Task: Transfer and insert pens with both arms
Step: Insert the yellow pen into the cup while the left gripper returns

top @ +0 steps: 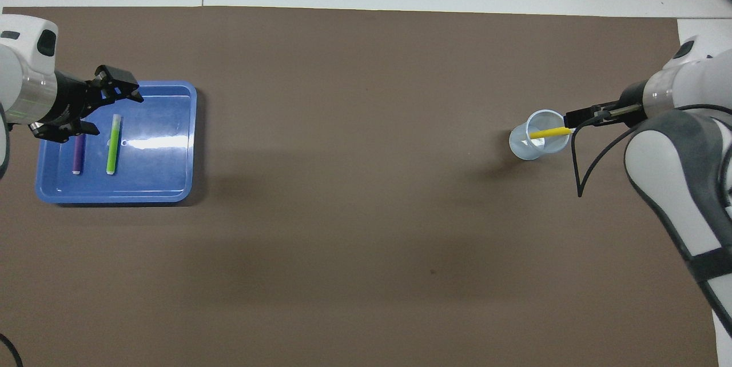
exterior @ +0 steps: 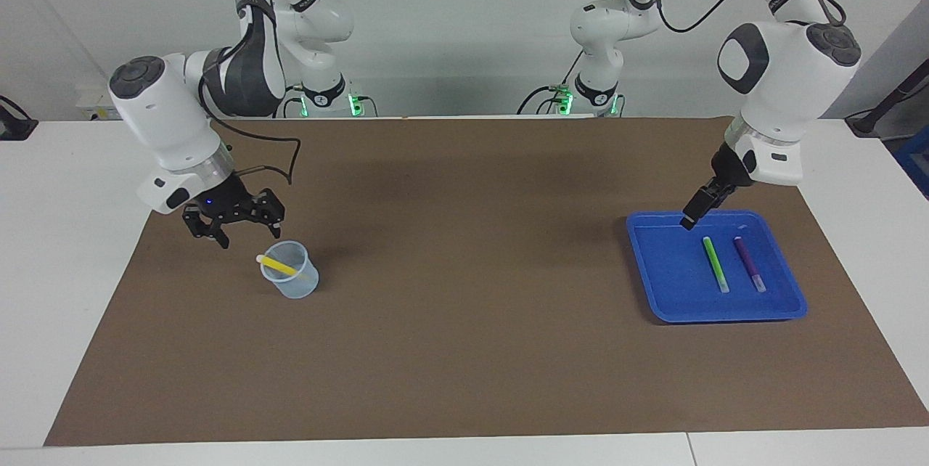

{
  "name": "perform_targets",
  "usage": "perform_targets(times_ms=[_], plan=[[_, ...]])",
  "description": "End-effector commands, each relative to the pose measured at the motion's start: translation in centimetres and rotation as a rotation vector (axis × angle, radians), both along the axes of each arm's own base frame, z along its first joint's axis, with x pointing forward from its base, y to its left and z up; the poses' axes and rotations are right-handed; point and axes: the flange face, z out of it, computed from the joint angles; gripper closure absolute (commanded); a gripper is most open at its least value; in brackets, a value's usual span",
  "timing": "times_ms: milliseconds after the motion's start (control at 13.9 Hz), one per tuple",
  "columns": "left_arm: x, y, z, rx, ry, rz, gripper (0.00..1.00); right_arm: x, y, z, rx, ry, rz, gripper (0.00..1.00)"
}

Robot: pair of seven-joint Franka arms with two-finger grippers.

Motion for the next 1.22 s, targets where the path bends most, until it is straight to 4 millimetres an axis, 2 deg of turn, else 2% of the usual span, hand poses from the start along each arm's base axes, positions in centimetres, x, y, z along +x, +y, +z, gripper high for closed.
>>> perform_targets(times_ms=[0, 72, 287, 431, 574, 718, 862, 1005, 1149], plan=[[0.4, -0.6, 0.7, 0.022, -0.082, -0.017, 0.0, -1.9, -1.2, 5.1, -0.023, 0.016, -0.024, 0.0], [0.5, -1.0, 0.7, 0.02, -0.093, -0.022, 0.0, -2.4, -1.4, 5.9, -0.024, 0.027, -0.027, 0.0], [0.8, -0.8, 1.2, 0.01, -0.104, 0.036, 0.0, -3.5, -2.3, 8.2, -0.073, 0.082, -0.022, 0.0], [1.4, 0.3, 1.5, 0.005, -0.142, 0.053, 0.0, -4.0, -1.8, 9.3, -0.123, 0.116, 0.0, 0.0], [1.7, 0.6, 1.6, 0.013, -0.163, 0.026, 0.0, -4.0, -1.1, 9.5, -0.122, 0.119, 0.01, 0.0], [2.0, 0.8, 2.0, 0.038, -0.17, -0.102, 0.0, -4.6, 0.4, 9.6, -0.126, 0.155, 0.016, 0.0], [2.4, 2.4, 0.4, 0.093, -0.136, -0.232, 0.0, -5.0, 2.1, 9.7, -0.129, 0.178, -0.027, 0.0], [3.2, 3.3, -1.1, 0.166, -0.104, -0.344, 0.0, -5.1, 4.4, 9.7, -0.128, 0.179, -0.052, 0.0], [3.5, 4.6, -2.7, 0.193, -0.076, -0.458, 0.0, -5.1, 4.1, 9.7, -0.126, 0.178, -0.06, 0.0]])
